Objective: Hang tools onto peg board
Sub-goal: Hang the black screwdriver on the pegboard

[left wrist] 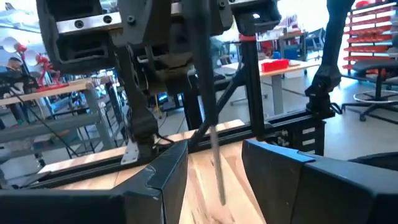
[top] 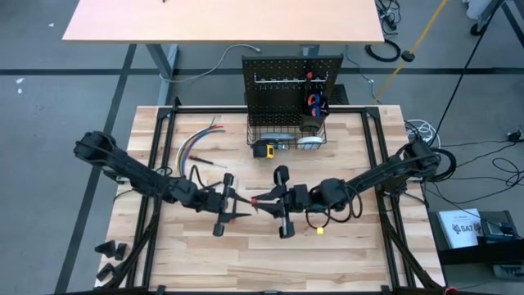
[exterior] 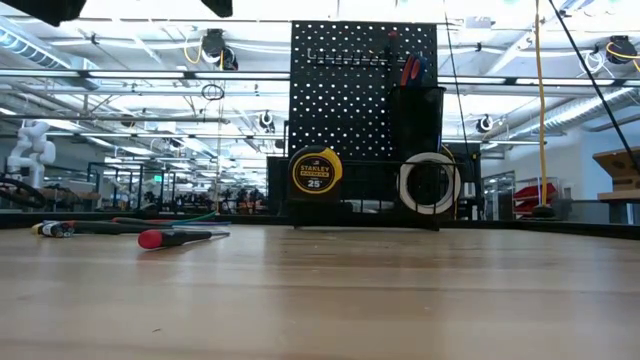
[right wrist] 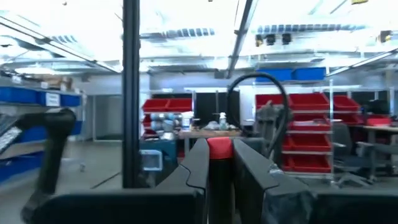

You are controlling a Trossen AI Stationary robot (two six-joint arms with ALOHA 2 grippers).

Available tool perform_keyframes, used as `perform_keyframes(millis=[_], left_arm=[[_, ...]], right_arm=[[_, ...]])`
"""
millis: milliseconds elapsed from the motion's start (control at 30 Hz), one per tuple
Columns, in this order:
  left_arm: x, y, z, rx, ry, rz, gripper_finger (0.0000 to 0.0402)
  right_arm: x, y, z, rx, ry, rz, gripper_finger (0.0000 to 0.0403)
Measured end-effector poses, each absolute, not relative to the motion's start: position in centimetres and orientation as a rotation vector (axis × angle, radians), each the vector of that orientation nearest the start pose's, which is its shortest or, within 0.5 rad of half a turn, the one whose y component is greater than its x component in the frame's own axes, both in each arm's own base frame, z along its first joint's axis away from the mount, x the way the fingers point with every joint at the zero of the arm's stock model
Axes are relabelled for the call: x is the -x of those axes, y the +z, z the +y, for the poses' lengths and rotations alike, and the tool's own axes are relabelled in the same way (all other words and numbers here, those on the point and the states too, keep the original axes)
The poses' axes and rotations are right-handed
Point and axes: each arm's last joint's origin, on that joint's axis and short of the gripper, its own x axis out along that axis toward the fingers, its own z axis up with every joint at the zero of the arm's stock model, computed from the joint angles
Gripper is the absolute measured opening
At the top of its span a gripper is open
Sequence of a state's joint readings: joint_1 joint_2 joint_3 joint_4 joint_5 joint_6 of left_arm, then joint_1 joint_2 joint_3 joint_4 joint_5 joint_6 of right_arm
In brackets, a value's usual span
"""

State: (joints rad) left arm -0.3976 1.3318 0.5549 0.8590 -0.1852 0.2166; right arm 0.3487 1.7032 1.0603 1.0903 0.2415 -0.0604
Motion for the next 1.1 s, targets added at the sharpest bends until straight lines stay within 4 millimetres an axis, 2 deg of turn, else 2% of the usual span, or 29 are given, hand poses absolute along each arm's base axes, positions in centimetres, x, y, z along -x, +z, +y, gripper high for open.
perform_keyframes(millis=[567, 667, 833, 1100], left_arm=[[-26.4, 23.1, -9.2, -0.116, -0.161, -0.086, 0.0152], [-26.4, 22.8, -9.1, -0.127, -0.158, -0.064, 0.0122], [-26.5, 22.7, -8.9, -0.135, -0.140, -0.049, 0.0021], [-26.5, 22.7, -8.9, -0.149, -0.135, -0.046, 0.0007]], right_arm=[[-37.3, 29.9, 11.2, -0.065, 0.028, -0.468, 0.0033], [-37.3, 30.0, 11.1, -0.062, 0.026, -0.469, 0.0033], [-37.3, 30.0, 11.1, -0.045, 0.021, -0.469, 0.0033], [-37.3, 29.8, 11.1, -0.034, 0.023, -0.449, 0.0037]])
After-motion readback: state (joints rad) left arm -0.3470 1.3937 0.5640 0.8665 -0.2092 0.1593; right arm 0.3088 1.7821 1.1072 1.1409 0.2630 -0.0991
